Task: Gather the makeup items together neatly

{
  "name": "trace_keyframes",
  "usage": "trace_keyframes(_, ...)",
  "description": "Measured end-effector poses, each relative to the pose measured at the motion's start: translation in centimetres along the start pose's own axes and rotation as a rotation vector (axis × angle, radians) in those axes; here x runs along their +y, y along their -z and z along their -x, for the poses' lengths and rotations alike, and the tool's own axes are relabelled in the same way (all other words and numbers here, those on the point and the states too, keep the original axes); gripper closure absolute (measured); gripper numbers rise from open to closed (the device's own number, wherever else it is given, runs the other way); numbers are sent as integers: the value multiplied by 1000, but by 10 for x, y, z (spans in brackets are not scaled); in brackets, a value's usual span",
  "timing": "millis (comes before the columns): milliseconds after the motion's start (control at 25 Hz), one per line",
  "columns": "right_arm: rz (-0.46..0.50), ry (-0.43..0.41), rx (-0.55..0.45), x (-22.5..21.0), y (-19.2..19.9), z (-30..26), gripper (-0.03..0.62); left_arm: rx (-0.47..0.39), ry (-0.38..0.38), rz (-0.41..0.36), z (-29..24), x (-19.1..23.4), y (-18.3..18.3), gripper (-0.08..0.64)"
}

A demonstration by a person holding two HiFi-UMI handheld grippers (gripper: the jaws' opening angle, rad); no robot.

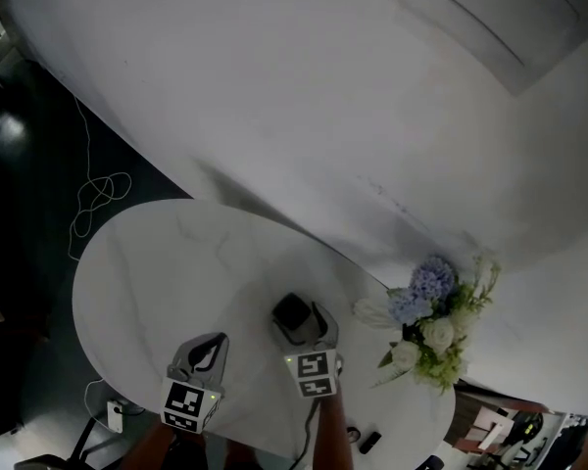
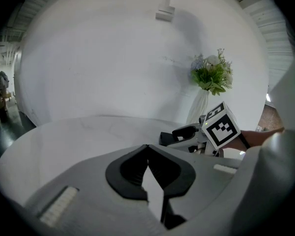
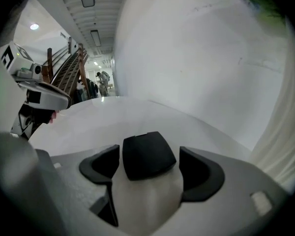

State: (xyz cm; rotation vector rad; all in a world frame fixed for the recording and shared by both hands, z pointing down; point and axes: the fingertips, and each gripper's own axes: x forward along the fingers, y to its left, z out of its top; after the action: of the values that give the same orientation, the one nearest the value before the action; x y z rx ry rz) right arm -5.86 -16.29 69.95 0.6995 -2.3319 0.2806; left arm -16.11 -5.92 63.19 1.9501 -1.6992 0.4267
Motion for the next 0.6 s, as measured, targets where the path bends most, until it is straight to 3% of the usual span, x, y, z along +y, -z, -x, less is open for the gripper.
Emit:
trace_keyframes(360, 43, -29, 55, 2, 4, -4, 220, 8, -14, 6, -2, 4, 1, 549)
trace_keyframes(440, 38, -39, 61, 3, 5, -4, 253, 11, -18, 8, -2, 5, 3, 549)
trace_keyframes(600, 23, -30, 59, 4, 4, -4, 256, 6, -17, 6, -1, 5, 2, 549)
